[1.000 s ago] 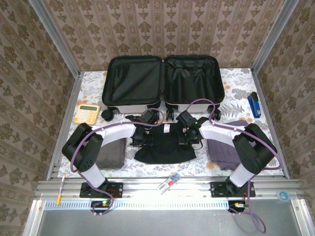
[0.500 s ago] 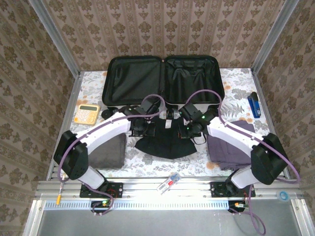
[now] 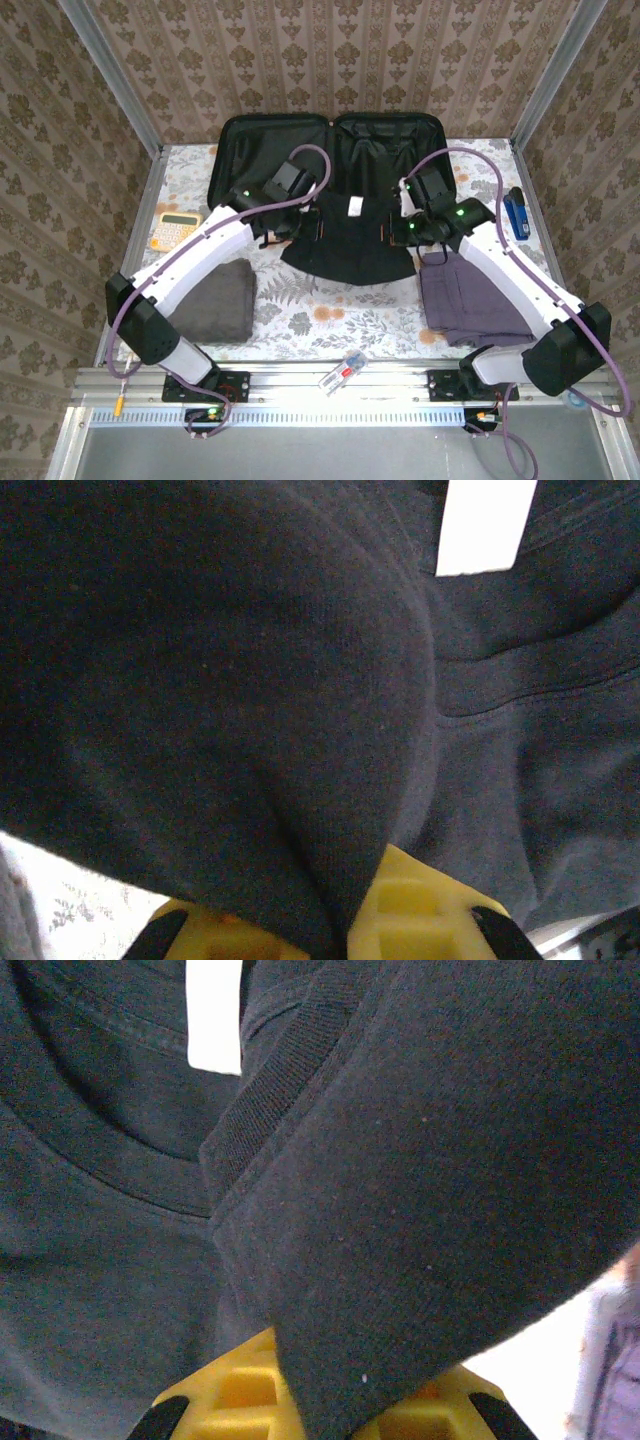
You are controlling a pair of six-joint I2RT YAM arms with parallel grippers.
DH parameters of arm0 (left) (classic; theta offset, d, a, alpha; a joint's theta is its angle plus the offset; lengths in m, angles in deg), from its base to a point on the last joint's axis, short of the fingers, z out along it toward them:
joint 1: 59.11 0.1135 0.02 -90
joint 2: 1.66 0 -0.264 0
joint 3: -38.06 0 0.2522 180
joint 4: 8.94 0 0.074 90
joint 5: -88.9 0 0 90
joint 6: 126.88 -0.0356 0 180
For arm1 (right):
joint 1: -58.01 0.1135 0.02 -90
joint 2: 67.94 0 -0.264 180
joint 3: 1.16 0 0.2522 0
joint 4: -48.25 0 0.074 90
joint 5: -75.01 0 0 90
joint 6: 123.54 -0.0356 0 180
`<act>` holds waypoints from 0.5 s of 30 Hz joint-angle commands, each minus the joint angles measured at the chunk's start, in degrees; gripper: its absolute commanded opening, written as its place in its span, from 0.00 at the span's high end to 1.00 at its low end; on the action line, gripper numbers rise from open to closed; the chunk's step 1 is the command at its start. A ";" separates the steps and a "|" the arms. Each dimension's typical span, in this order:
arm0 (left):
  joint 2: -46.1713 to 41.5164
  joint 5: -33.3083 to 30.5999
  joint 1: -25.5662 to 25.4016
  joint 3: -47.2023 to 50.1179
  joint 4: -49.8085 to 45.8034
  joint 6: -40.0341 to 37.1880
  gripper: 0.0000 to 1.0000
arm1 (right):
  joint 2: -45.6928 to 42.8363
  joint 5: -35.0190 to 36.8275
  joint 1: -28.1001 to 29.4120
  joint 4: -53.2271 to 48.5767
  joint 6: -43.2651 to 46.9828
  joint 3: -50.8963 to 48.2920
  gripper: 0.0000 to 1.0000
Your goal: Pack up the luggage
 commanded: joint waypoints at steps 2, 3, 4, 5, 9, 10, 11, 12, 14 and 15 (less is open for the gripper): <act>5.11 0.28 1.85 -7.53 4.43 -3.77 1.00 | 2.58 -3.66 -4.26 0.06 4.87 6.28 1.00; 6.35 0.23 2.21 -9.09 5.17 -4.02 1.00 | 4.94 -4.03 -4.98 0.29 5.42 7.48 1.00; 7.94 0.40 2.73 -10.91 6.00 -4.54 1.00 | 6.28 -4.41 -5.93 0.36 5.81 8.93 1.00; 9.66 0.49 3.32 -12.88 6.75 -5.13 1.00 | 7.81 -4.91 -6.86 0.49 6.30 10.25 1.00; 16.76 1.89 5.51 -21.64 8.15 -6.27 1.00 | 12.66 -6.59 -9.78 1.37 7.61 14.98 1.00; 18.93 2.50 6.00 -24.36 8.30 -6.58 1.00 | 13.91 -6.95 -10.62 1.53 7.96 16.45 1.00; 21.01 3.43 6.44 -27.07 8.47 -7.02 1.00 | 15.31 -7.33 -11.44 1.41 8.37 17.99 1.00; 22.72 3.81 6.73 -29.24 8.63 -7.47 1.00 | 16.48 -7.51 -12.35 1.38 8.73 19.28 1.00; 26.47 8.17 7.54 -33.06 11.12 -9.02 1.00 | 19.07 -8.68 -14.40 1.21 9.42 21.84 1.00; 27.77 9.12 7.71 -34.27 12.18 -9.26 1.00 | 20.35 -9.26 -15.16 1.13 9.80 23.10 1.00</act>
